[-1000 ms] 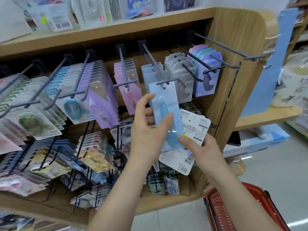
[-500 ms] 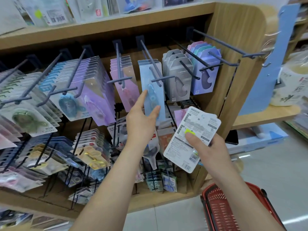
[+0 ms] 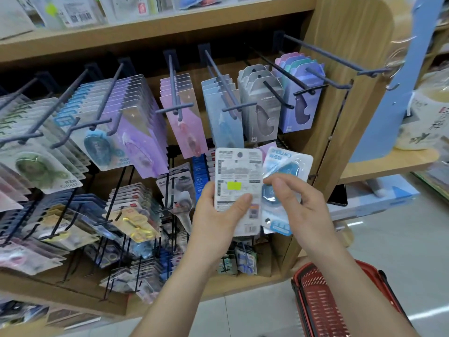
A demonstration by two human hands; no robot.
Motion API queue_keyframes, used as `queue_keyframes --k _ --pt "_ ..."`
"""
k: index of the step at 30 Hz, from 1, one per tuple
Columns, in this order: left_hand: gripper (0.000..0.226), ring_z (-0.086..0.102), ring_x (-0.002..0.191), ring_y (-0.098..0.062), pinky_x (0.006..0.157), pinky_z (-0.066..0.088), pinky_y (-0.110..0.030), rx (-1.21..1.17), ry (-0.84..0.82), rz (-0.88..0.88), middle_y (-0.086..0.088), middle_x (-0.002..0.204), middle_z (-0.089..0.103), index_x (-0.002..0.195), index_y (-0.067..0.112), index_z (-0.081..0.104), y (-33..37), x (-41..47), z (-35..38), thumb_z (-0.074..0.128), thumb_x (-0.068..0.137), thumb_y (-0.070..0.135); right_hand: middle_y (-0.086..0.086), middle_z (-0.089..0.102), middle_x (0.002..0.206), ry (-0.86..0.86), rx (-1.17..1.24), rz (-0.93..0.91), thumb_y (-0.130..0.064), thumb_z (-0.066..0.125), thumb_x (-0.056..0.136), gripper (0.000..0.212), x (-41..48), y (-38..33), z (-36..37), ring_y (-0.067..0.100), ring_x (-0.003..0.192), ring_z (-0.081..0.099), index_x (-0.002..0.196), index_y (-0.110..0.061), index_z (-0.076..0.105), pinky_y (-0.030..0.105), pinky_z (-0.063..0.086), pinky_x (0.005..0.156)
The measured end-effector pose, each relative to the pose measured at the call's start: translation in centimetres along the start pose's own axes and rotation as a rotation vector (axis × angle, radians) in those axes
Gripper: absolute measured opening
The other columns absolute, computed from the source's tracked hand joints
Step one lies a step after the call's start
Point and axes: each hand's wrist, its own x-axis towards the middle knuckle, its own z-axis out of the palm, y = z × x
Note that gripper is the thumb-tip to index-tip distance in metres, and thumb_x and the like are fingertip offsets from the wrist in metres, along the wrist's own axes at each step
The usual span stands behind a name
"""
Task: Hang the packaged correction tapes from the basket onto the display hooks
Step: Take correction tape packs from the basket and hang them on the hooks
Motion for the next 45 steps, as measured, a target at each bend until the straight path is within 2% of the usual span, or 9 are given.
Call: queue_keyframes --k 3,8,13,16,26,31,35,41,45 --pt "0.031 0.064 0.089 0.003 0.074 0.048 -0.021 0.39 0.12 0.236 0.023 0.097 0.069 0.12 0.034 0.048 0.1 -0.4 -0.7 0.062 0.096 0.02 -0.02 0.067 0.088 0.025 -0.07 0.011 -0.048 0.068 0.086 0.024 0.0 0.1 -0.4 -0.006 0.079 0.061 0.087 -0.024 0.07 0.012 0.049 0.066" --pt "0.068 0.049 0.105 -0.025 0.079 0.049 -0.045 1.153 -0.022 0.508 0.007 0.134 0.049 0.147 0.044 0.016 0.1 -1.0 -0.1 0.037 0.088 0.02 -0.007 0.072 0.107 -0.025 -0.098 0.046 -0.055 0.073 0.074 0.029 -0.4 0.5 0.9 0.008 0.1 0.068 0.1 -0.043 0.071 0.027 0.056 0.081" --pt "0.084 0.028 0.134 -0.009 0.111 0.033 -0.032 0.763 -0.269 0.284 0.022 0.146 0.026 0.147 0.05 0.02 0.1 -1.9 -0.6 0.054 0.073 0.033 -0.011 0.077 0.095 0.084 0.026 0.085 -0.015 0.056 0.099 0.023 0.0 0.4 1.2 0.006 0.09 0.071 0.097 -0.03 0.072 0.019 0.056 0.075" --pt "0.054 0.044 0.118 0.005 0.091 0.039 -0.011 0.406 -0.156 0.196 0.031 0.126 0.048 0.126 0.06 0.043 0.9 -1.3 -1.3 0.072 0.083 0.049 -0.012 0.077 0.095 0.048 0.031 0.107 -0.016 0.053 0.1 0.023 0.3 0.2 0.5 0.007 0.089 0.072 0.098 -0.029 0.072 0.019 0.056 0.072" --pt "0.021 0.072 0.084 -0.023 0.073 0.06 -0.035 -0.217 -0.029 -0.064 -0.011 0.096 0.076 0.102 0.01 0.069 1.4 0.6 -1.1 0.063 0.087 0.023 -0.013 0.076 0.09 -0.242 -0.017 0.058 -0.03 0.059 0.086 0.02 0.0 -0.3 1.3 0.001 0.083 0.071 0.098 -0.022 0.072 0.014 0.052 0.069" --pt "0.014 0.069 0.071 -0.019 0.063 0.057 -0.03 -0.391 0.14 -0.03 -0.009 0.085 0.075 0.101 0.005 0.068 1.8 1.3 -1.5 0.054 0.098 0.007 -0.009 0.074 0.101 -0.327 -0.241 0.067 -0.045 0.076 0.075 0.024 0.0 0.4 1.6 0.012 0.097 0.069 0.096 -0.034 0.075 0.039 0.058 0.084" --pt "0.025 0.069 0.077 -0.024 0.068 0.057 -0.035 -0.402 0.162 0.014 -0.018 0.09 0.073 0.101 -0.002 0.067 2.6 1.7 -2.4 0.066 0.085 0.017 0.0 0.069 0.106 -0.338 -0.299 0.08 -0.039 0.07 0.086 0.015 0.2 1.4 2.2 0.019 0.096 0.066 0.096 -0.03 0.075 0.045 0.06 0.074" --pt "0.007 0.056 0.072 -0.016 0.069 0.048 -0.035 -0.241 0.302 0.158 0.004 0.073 0.065 0.076 0.025 0.072 2.3 2.4 -5.7 0.072 0.083 0.026 -0.013 0.068 0.093 -0.398 -0.278 -0.001 -0.034 0.054 0.097 0.018 0.8 0.9 2.8 0.0 0.091 0.06 0.093 -0.028 0.071 0.018 0.048 0.079" --pt "0.022 0.054 0.062 -0.012 0.058 0.046 -0.028 -0.048 0.366 0.222 0.005 0.079 0.065 0.101 0.026 0.063 1.9 2.0 -8.9 0.059 0.096 0.004 -0.029 0.06 0.122 -0.352 -0.192 0.023 -0.036 0.055 0.091 0.03 1.1 0.3 2.1 0.004 0.12 0.055 0.115 -0.05 0.063 0.026 0.047 0.099"
